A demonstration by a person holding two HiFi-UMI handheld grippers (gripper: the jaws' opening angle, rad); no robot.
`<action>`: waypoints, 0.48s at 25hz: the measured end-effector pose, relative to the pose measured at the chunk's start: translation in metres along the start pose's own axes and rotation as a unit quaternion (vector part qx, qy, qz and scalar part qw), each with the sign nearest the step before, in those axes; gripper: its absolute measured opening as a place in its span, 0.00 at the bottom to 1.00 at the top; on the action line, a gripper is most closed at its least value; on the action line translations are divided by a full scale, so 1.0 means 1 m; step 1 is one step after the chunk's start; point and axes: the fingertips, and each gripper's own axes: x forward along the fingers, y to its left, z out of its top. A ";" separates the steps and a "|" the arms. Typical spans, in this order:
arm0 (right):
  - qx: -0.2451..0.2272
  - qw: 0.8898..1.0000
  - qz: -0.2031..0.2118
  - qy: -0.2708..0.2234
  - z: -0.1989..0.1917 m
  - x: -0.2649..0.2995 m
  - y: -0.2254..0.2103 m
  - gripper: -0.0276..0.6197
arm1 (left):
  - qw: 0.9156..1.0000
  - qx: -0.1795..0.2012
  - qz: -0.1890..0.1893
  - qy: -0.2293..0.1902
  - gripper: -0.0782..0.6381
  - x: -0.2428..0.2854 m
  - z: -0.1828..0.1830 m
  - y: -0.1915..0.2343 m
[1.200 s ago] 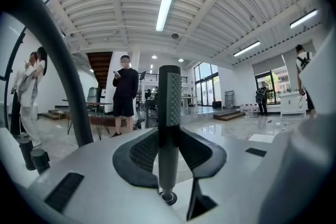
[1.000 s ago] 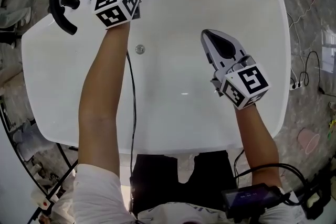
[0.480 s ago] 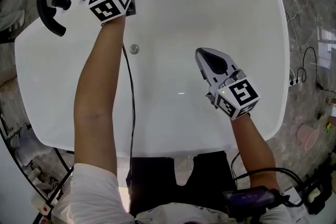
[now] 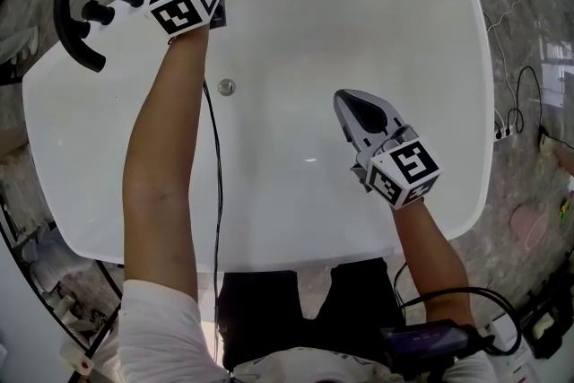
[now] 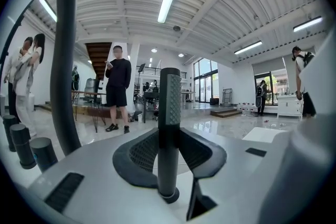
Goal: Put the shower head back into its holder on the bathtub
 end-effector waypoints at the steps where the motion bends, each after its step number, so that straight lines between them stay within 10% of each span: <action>1: 0.003 1.000 -0.001 0.000 -0.001 -0.001 -0.001 0.05 | 1.000 -0.002 0.002 0.000 0.29 -0.001 -0.004 0.000; 12: 0.023 1.000 -0.019 0.004 -0.022 -0.012 -0.008 0.05 | 0.999 0.028 -0.014 0.031 0.37 0.000 -0.027 -0.014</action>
